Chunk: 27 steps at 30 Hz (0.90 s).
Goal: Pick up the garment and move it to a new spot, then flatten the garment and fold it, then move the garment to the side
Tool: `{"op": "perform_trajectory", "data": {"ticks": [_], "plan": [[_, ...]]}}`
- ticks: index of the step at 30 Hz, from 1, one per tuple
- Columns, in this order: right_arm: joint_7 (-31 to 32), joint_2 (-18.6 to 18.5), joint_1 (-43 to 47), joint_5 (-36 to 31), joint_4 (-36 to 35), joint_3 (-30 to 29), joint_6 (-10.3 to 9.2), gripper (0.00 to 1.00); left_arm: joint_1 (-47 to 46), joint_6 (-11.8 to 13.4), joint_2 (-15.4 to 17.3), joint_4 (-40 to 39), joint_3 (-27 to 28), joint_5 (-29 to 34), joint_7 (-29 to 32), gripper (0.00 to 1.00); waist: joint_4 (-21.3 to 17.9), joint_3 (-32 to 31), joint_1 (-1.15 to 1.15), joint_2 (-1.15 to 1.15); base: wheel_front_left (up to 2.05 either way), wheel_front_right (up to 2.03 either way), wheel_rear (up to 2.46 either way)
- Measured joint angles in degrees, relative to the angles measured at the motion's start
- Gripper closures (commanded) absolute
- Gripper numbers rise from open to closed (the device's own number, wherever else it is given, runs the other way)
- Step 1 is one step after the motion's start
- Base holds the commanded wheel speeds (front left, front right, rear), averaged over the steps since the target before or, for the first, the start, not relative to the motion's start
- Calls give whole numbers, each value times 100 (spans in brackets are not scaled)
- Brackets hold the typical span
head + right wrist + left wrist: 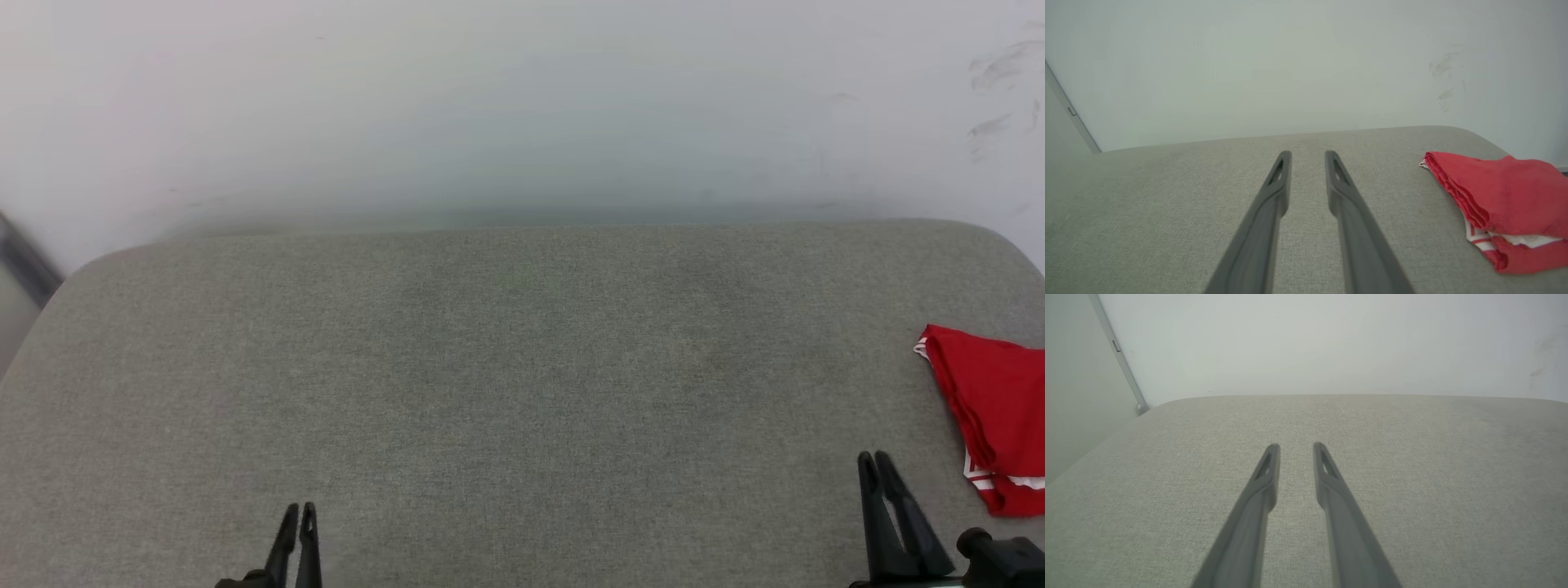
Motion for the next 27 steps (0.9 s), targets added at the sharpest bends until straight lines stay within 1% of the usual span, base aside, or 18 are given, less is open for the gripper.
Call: {"op": "perform_trajectory", "data": {"ticks": [4,13,17,18,24,25,27], "plan": [[44,0,8,78,176,9,0,100,3,-2,-1,177,2,-121,29,100,-2,3,0,0,0,0,0],[253,-9,-43,1136,300,22,0,100,-93,-104,23,291,19,-1227,230,100,-13,24,0,0,0,0,0],[347,-18,-143,1570,350,25,0,100,-211,-189,40,359,29,-1685,310,100,-18,33,1,0,0,0,0],[387,-21,-181,1786,363,27,0,100,-266,-199,49,393,36,-1909,337,100,-20,38,1,0,0,0,0],[505,-36,-300,2383,434,26,0,100,-413,-293,70,476,55,-2540,468,100,-28,51,1,0,0,0,0],[505,-36,-300,2383,434,26,0,100,-413,-293,70,476,55,-2540,468,100,-28,51,1,0,0,0,0],[575,-44,-351,2662,479,25,0,100,-474,-308,85,525,64,-2841,531,100,-31,58,1,0,0,0,0]]}}
